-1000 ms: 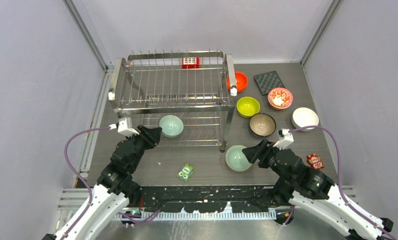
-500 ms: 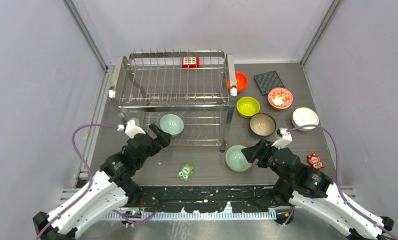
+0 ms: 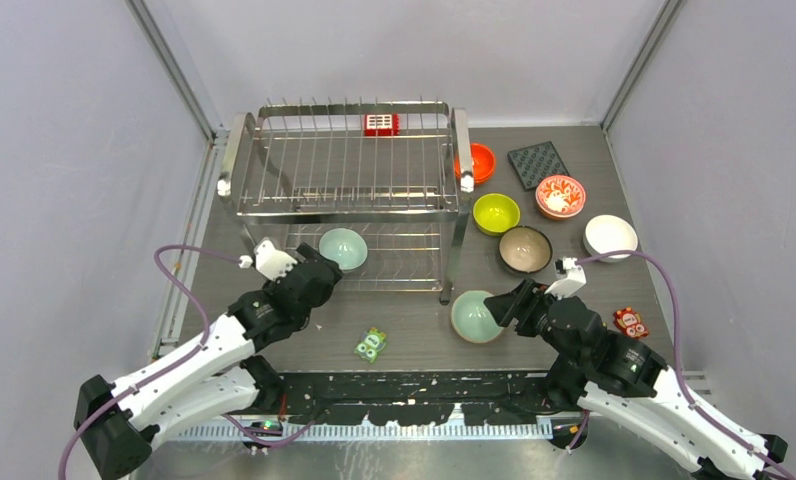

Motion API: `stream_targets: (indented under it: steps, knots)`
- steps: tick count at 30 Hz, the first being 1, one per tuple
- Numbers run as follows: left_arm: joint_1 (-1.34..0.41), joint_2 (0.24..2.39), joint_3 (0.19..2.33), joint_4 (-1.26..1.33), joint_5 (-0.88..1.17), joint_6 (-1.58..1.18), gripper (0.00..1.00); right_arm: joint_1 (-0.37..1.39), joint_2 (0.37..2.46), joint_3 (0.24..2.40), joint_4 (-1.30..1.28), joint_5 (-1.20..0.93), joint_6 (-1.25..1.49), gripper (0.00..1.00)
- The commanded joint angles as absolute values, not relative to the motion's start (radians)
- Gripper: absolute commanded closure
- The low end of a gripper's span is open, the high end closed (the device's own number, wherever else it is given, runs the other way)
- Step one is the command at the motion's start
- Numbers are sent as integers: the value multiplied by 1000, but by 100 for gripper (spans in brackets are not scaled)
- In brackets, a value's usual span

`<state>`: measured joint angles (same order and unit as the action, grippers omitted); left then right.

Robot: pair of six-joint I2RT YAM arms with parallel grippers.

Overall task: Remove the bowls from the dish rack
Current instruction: Pick up the bowl from the dish rack.

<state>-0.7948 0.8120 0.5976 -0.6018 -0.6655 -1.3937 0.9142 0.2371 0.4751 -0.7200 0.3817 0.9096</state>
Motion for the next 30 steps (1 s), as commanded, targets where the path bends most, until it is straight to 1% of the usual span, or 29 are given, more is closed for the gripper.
stream_targets:
  steps: [1,9,15,18,19,20,25,29,30]
  knots:
    - [-814,842,614,-554,-836,-1492,24,915,225,510,-712,408,924,33]
    - [-819,980,647,-529,-868,-1535,35,916,228,505,-704,403,930,33]
    - [-824,1033,649,-476,-910,-1550,40,916,227,510,-719,406,927,33]
    - [-824,1058,649,-451,-914,-1544,50,915,224,511,-723,408,929,33]
    - [-824,1066,649,-447,-913,-1543,57,916,225,510,-724,407,929,34]
    - [-824,1073,647,-443,-909,-1546,62,915,224,511,-725,409,930,34]
    - [-824,1084,639,-431,-900,-1553,81,916,224,515,-730,410,932,33]
    - [-824,1066,638,-432,-900,-1540,99,916,226,527,-734,411,934,33]
    - [-824,1054,639,-433,-899,-1537,100,916,227,532,-733,411,933,33]
